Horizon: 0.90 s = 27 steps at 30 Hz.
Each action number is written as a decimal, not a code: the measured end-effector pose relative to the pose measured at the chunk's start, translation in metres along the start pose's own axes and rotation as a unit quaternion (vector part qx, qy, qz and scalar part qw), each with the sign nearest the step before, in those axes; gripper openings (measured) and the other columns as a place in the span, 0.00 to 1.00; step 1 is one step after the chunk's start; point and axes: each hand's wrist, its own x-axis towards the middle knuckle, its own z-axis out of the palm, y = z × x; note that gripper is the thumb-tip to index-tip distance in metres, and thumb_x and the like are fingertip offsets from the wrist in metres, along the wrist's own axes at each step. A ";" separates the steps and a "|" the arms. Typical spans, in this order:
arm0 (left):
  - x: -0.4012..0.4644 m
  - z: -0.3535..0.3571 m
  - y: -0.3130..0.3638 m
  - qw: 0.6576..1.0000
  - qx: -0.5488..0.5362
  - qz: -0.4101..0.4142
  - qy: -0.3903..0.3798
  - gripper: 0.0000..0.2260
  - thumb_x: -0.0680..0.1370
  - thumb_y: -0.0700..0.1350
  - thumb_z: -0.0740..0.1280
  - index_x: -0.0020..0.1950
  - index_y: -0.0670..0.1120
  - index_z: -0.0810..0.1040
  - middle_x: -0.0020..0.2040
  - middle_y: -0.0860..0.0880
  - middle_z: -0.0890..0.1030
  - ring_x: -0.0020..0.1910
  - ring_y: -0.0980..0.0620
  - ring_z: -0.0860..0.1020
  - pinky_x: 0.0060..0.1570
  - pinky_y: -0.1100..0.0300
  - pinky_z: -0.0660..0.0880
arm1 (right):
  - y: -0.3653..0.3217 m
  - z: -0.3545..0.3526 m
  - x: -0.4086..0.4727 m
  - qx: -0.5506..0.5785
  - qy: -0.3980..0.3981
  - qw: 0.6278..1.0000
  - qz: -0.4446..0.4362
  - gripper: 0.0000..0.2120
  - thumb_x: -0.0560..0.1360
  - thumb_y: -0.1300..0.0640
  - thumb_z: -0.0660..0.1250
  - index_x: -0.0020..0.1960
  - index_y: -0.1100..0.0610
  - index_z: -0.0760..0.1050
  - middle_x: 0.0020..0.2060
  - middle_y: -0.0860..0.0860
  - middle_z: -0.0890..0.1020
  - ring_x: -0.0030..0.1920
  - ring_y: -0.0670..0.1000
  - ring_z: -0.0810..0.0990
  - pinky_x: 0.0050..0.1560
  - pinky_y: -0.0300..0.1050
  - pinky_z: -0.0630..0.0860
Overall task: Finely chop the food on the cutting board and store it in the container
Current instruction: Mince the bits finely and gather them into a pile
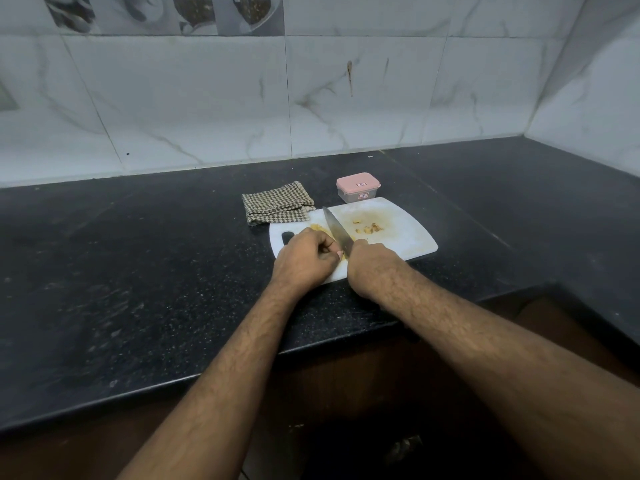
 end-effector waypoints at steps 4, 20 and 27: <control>-0.002 -0.001 0.000 1.000 -0.002 -0.004 -0.003 0.03 0.77 0.47 0.70 0.45 0.54 0.82 0.48 0.58 0.81 0.48 0.57 0.79 0.51 0.52 0.79 | 0.001 0.006 -0.006 0.011 0.022 1.000 0.013 0.12 0.81 0.62 0.56 0.65 0.59 0.66 0.52 0.57 0.76 0.48 0.55 0.73 0.44 0.50 0.70; -0.002 0.002 0.002 0.999 0.032 0.021 0.023 0.04 0.80 0.46 0.68 0.46 0.53 0.80 0.51 0.56 0.77 0.50 0.55 0.76 0.50 0.52 0.77 | 0.006 0.002 -0.002 0.003 0.001 1.000 0.000 0.14 0.82 0.58 0.57 0.67 0.57 0.66 0.51 0.55 0.75 0.47 0.54 0.72 0.43 0.48 0.69; -0.003 0.002 0.002 0.997 0.057 0.044 0.023 0.04 0.81 0.46 0.66 0.48 0.52 0.80 0.53 0.52 0.76 0.52 0.53 0.74 0.50 0.51 0.76 | 0.000 -0.005 -0.001 -0.022 -0.022 0.999 0.014 0.18 0.80 0.61 0.61 0.69 0.59 0.66 0.58 0.56 0.77 0.48 0.54 0.71 0.45 0.48 0.70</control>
